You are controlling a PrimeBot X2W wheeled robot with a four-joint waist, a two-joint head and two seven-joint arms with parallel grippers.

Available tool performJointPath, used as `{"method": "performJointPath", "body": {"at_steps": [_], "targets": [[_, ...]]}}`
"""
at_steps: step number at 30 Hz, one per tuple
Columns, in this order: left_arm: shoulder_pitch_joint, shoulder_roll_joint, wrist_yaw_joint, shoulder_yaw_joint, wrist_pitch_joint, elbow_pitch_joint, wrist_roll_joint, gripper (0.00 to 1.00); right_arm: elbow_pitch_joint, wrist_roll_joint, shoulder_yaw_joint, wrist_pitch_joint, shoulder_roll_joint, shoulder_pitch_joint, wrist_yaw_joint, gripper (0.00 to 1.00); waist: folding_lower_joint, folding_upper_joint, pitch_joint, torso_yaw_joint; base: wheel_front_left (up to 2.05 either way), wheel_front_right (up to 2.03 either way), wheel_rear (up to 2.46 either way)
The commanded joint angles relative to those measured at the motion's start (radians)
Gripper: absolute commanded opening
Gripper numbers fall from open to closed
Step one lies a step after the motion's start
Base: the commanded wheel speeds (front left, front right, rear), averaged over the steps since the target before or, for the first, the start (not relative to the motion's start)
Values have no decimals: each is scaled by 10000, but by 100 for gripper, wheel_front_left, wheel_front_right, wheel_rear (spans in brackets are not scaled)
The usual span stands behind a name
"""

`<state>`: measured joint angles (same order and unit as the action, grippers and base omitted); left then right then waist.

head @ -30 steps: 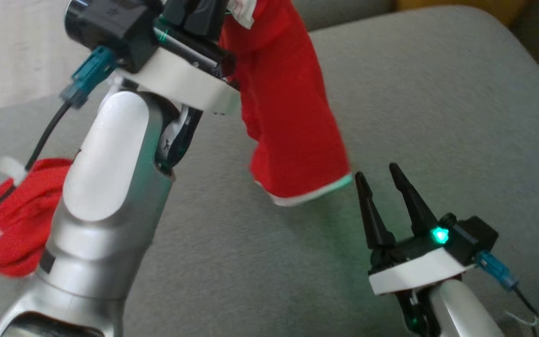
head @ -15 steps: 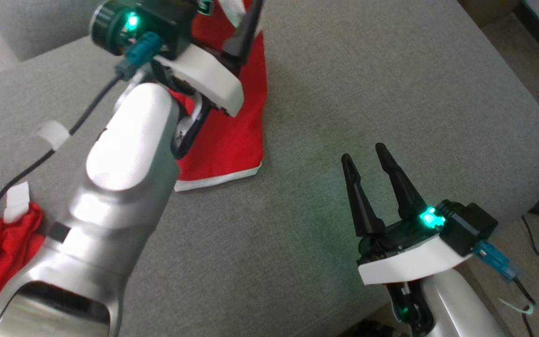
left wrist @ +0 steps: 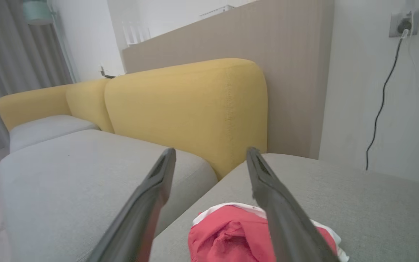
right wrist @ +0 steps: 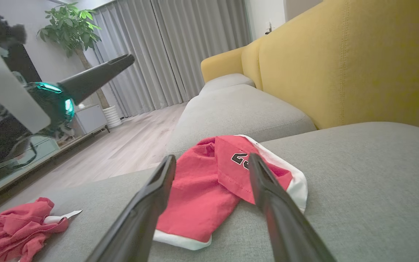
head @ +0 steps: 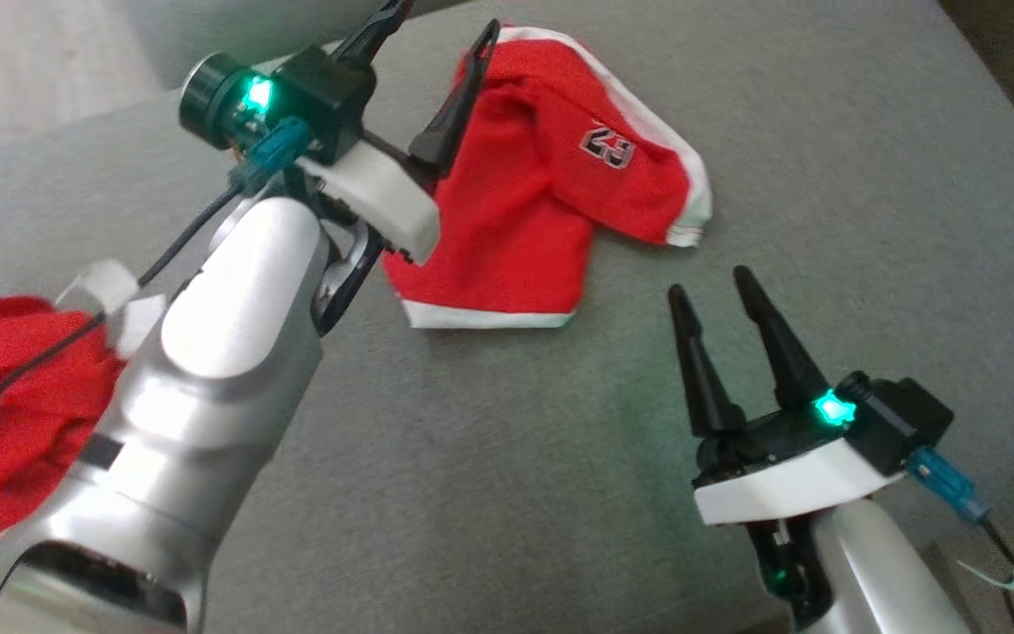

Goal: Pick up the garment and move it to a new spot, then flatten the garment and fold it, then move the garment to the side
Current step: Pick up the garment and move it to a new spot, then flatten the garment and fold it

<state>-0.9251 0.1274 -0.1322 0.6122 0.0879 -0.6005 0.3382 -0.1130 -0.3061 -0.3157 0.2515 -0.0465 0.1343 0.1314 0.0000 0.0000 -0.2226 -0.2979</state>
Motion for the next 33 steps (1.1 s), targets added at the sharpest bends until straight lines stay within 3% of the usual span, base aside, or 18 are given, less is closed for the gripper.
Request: {"method": "performJointPath", "body": {"at_steps": [1, 8, 13, 22, 33], "targets": [[-146, 391, 60, -340, 221, 399, 61, 100, 262, 95, -33, 103, -37, 286, -7, 100, 0, 0, 311, 521, 0, 0, 0], [1321, 726, 811, -777, 1140, 1108, 312, 100, 110, 543, 980, 103, -37, -100, -7, 100, 0, 0, 896, 1985, 0, 0, 0], [3565, 1023, 1562, -1266, 1546, 2217, 730, 100, 16, 907, 1639, 103, -37, -533, -7, 100, 0, 0, 1238, 3074, 0, 0, 0], [6599, 723, 2542, -2133, 1732, 3968, 710, 100, -179, 1152, 1845, 103, -37, -795, -7, 100, 0, 0, 1311, 3519, 0, 0, 0], [7017, 234, 2136, -2506, 1737, 4471, -208, 100, -455, 1251, 2269, 103, -37, -562, -7, 100, 0, 0, 1190, 3678, 0, 0, 0]]}}
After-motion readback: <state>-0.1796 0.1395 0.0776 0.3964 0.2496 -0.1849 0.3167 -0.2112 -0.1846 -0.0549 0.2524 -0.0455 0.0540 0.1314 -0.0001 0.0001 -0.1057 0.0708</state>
